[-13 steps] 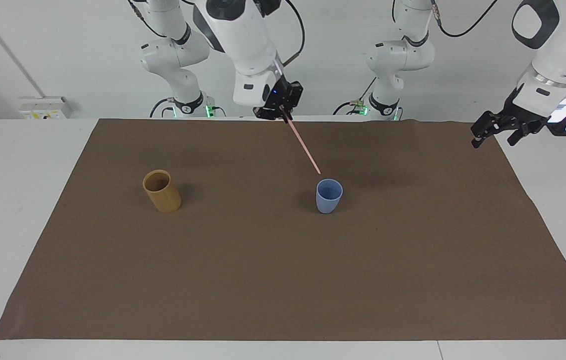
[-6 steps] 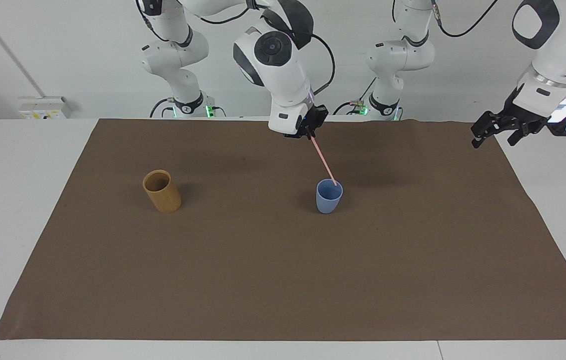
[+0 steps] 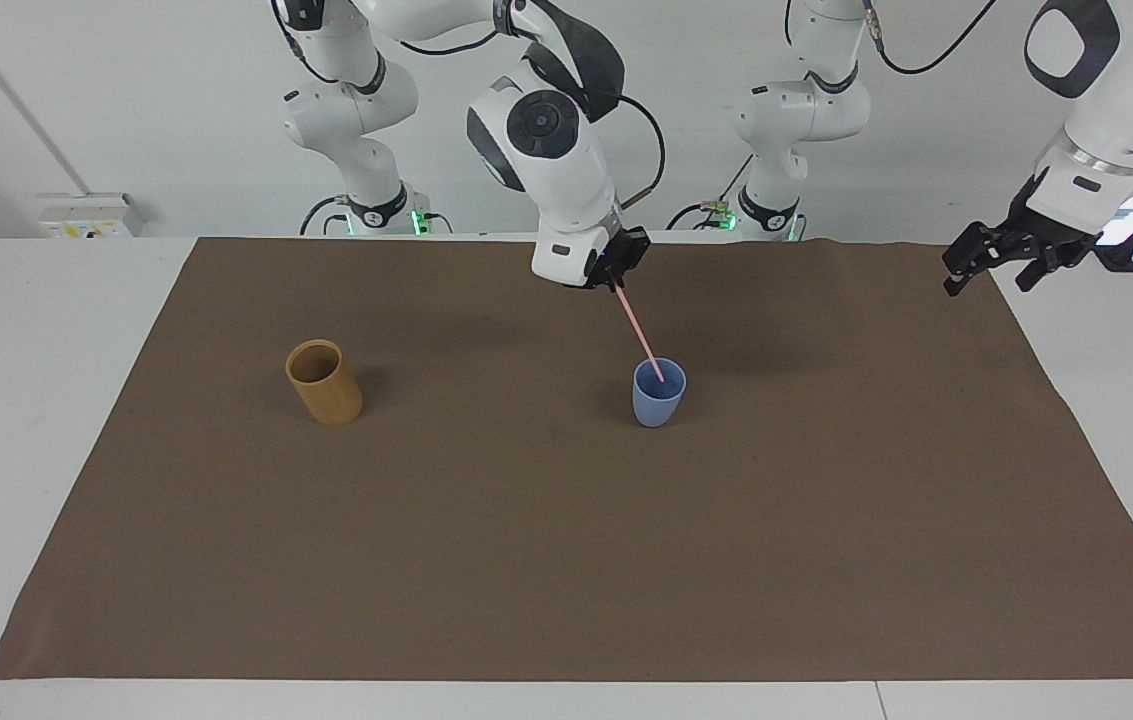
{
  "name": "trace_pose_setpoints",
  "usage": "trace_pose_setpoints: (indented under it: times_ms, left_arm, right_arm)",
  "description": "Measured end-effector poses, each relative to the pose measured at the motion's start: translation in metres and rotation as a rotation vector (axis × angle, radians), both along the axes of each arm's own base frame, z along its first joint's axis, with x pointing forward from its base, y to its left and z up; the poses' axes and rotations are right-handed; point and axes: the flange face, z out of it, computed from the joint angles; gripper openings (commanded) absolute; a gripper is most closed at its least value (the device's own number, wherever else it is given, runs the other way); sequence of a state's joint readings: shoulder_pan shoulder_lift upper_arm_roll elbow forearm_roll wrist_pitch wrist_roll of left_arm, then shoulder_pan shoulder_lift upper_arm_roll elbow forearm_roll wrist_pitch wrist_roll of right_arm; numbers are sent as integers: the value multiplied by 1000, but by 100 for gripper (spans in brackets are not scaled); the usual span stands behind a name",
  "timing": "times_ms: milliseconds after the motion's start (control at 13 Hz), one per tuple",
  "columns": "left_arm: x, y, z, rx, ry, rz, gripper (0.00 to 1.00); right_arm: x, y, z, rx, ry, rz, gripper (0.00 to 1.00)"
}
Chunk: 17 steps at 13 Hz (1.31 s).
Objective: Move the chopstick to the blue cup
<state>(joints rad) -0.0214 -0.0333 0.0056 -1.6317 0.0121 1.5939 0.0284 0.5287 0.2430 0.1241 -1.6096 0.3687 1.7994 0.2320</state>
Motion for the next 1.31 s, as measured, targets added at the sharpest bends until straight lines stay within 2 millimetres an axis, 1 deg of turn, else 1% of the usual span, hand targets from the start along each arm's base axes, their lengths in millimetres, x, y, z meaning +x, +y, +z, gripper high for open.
trace_pose_setpoints:
  times_ms: [231, 308, 385, 462, 769, 846, 1000, 1077, 1154, 1231, 1308]
  left_arm:
    - [0, 0, 0, 0, 0, 0, 100]
    - [0, 0, 0, 0, 0, 0, 100]
    - [0, 0, 0, 0, 0, 0, 100]
    - [0, 0, 0, 0, 0, 0, 100]
    - [0, 0, 0, 0, 0, 0, 100]
    - [0, 0, 0, 0, 0, 0, 100]
    - [0, 0, 0, 0, 0, 0, 100]
    - [0, 0, 0, 0, 0, 0, 100]
    - [0, 0, 0, 0, 0, 0, 100]
    - [0, 0, 0, 0, 0, 0, 100]
    - [0, 0, 0, 0, 0, 0, 100]
  right_arm:
    - [1, 3, -2, 11, -22, -9, 2]
    - [2, 3, -3, 18, -33, -16, 14]
    - [3, 3, -3, 21, -39, -19, 94]
    - [3, 3, -4, 21, -42, -18, 100]
    - [6, 1, 1, 23, -81, 5, 100]
    - [9, 0, 8, 28, -93, 3, 100]
    - [18, -8, 35, 3, -150, 15, 100]
    - [29, -22, 52, -30, -194, 6, 100]
    - [44, -48, 70, -57, -227, -25, 100]
    - [57, -81, 85, -86, -241, -63, 100]
    - [66, -122, 99, -136, -243, -106, 100]
